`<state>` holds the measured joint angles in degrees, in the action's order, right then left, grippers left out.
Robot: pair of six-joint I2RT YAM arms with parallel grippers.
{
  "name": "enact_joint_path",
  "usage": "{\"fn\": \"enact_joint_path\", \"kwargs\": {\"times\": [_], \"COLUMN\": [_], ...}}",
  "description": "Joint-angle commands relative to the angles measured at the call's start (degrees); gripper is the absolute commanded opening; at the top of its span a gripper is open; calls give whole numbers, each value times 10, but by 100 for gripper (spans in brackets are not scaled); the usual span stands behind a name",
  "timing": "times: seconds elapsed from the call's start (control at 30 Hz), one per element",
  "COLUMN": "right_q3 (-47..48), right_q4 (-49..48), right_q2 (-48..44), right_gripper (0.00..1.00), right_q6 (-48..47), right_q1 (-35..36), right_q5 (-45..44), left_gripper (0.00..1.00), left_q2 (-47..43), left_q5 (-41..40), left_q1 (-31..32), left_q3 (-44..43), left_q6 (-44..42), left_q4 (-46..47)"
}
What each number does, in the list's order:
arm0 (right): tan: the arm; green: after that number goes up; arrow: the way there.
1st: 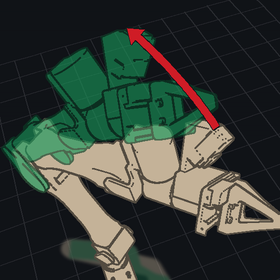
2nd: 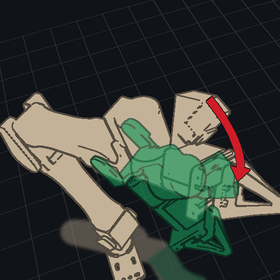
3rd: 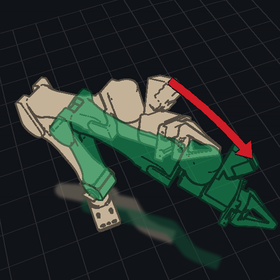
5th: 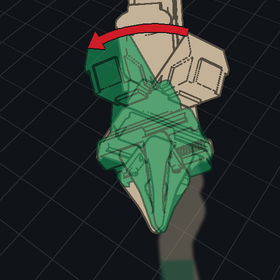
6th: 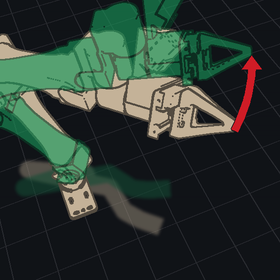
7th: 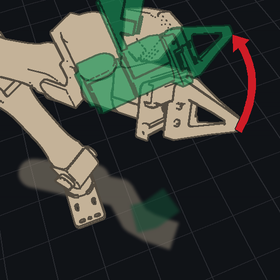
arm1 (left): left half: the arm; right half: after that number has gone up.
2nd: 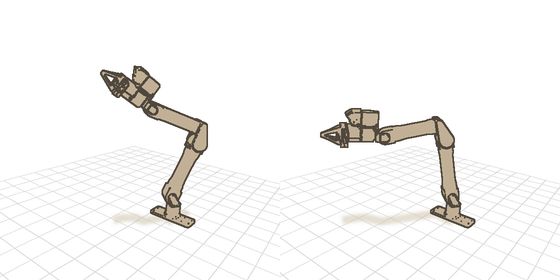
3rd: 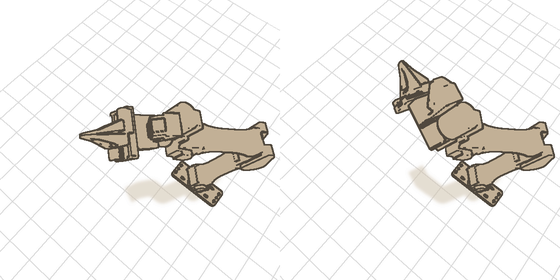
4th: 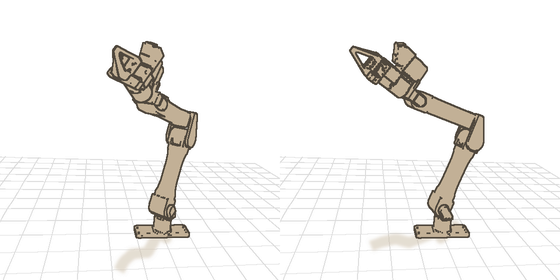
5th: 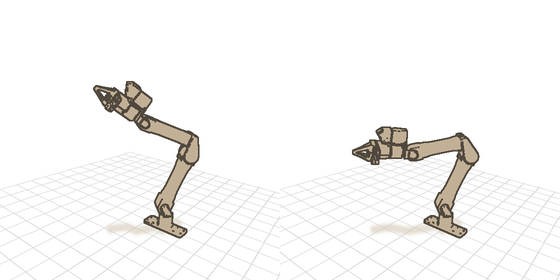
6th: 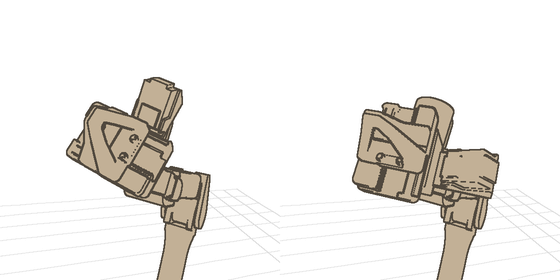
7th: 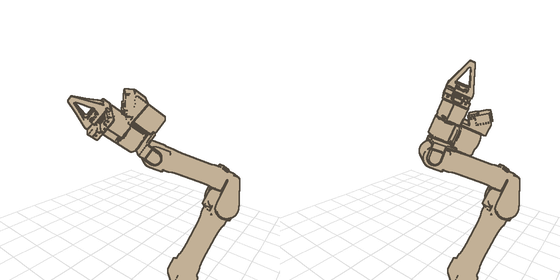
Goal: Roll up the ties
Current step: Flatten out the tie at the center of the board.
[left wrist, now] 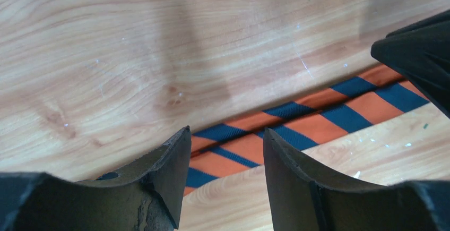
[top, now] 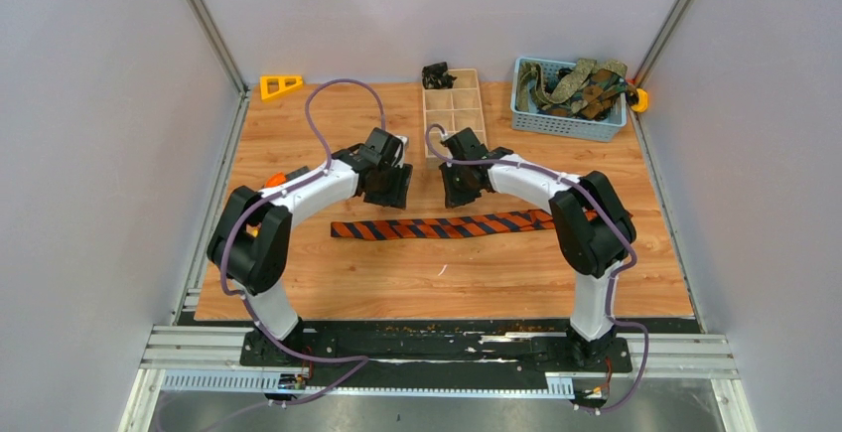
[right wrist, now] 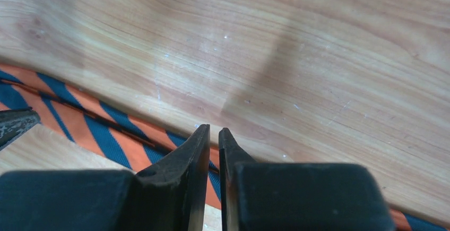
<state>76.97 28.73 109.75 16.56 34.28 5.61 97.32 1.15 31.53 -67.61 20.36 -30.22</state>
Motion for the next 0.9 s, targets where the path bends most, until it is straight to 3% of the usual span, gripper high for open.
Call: {"fn": "enact_joint_path", "kwargs": {"times": [0.0,0.23,0.57,0.7,0.87], "right_q3": [-13,-68,-168,-149,-96], "right_q4": [-26,-33,-31,-25,1], "right_q2": [14,-3,-64,-83,-107], "right_gripper": [12,7,2,2,4], "right_q6": [23,39,89,82,66], "right_q1": [0,4,21,20,-8], "right_q5": [0,4,5,-12,-53], "left_gripper": [59,58,56,54,54], "left_q2": [44,68,22,-3,-18], "left_q5": [-6,10,33,36,27], "left_q1": [0,0,13,20,26], "left_q3": [-20,-3,83,100,55], "left_q6": [-10,-3,16,28,22], "left_q4": [13,30,37,38,3]}}
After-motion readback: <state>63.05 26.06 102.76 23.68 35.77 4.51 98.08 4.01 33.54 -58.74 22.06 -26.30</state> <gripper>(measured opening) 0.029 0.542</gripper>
